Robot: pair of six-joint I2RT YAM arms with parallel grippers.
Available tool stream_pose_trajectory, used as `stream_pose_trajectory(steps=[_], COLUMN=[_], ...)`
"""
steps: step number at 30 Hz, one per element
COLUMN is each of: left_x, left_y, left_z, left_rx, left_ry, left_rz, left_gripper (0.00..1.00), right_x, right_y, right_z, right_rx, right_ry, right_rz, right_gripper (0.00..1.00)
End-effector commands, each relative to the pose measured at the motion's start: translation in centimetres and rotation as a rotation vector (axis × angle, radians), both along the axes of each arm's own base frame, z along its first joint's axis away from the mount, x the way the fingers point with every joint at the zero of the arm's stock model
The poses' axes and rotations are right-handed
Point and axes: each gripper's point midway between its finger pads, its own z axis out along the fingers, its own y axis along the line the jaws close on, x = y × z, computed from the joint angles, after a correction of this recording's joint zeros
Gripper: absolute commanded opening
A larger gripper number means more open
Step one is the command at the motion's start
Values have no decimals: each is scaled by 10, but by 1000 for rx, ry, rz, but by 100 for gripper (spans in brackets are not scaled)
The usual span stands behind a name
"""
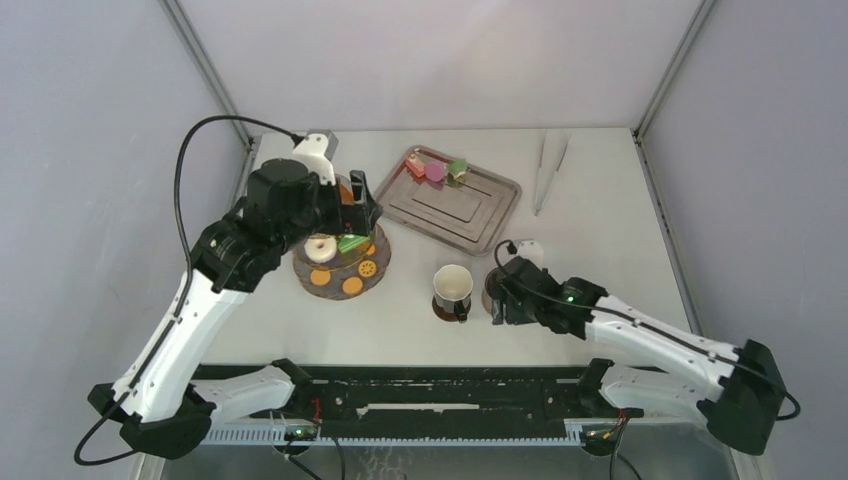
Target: Serve the afternoon tea
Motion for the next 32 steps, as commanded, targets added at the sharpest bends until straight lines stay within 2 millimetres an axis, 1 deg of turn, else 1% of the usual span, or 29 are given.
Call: stream_pose_trajectory(steps=[1,2,3,5,7,8,9,10,12,14,16,18,20,22,24,28,32], left_x=[5,7,11,16,25,27,29,30,28,23,20,20,22,23,23,21,20], left_y=[-9,-9,-10,-9,3,8,14,21,37,46,55,69,88,100,109,123,133], left_z=[58,64,67,77,90,98,108,119,145,163,177,185,190,191,190,184,176], left_rx=[-85,-86,-82,-85,-98,-106,-112,-112,-113,-96,-102,-116,-121,-134,-151,-165,-180], left_ry=[-116,-128,-132,-147,-165,-184,-209,-238,-303,-369,-432,-472,-485,-479,-472,-463,-453], left_rz=[-36,-32,-27,0,98,134,162,197,252,250,255,299,354,377,384,427,459], left_gripper=[100,100,100,100,100,100,100,100,100,100,100,100,100,100,100,100,100], right_x=[22,29,39,61,84,96,105,112,122,127,130,133,136,139,141,142,146], right_y=[1,-5,-11,-32,-59,-78,-90,-100,-119,-137,-152,-163,-172,-175,-175,-180,-180], right_z=[73,88,111,148,183,200,216,238,272,301,322,336,344,349,354,355,344], right_rx=[86,94,112,124,125,121,124,139,143,133,119,106,95,101,115,110,93], right_ry=[-175,-207,-250,-317,-399,-445,-486,-538,-619,-690,-748,-782,-790,-794,-806,-823,-793], right_rz=[-10,-36,-60,-152,-258,-326,-369,-402,-462,-520,-564,-601,-634,-645,-642,-658,-653], right_gripper=[81,93,99,100,100,100,100,100,100,100,100,100,100,100,100,100,100])
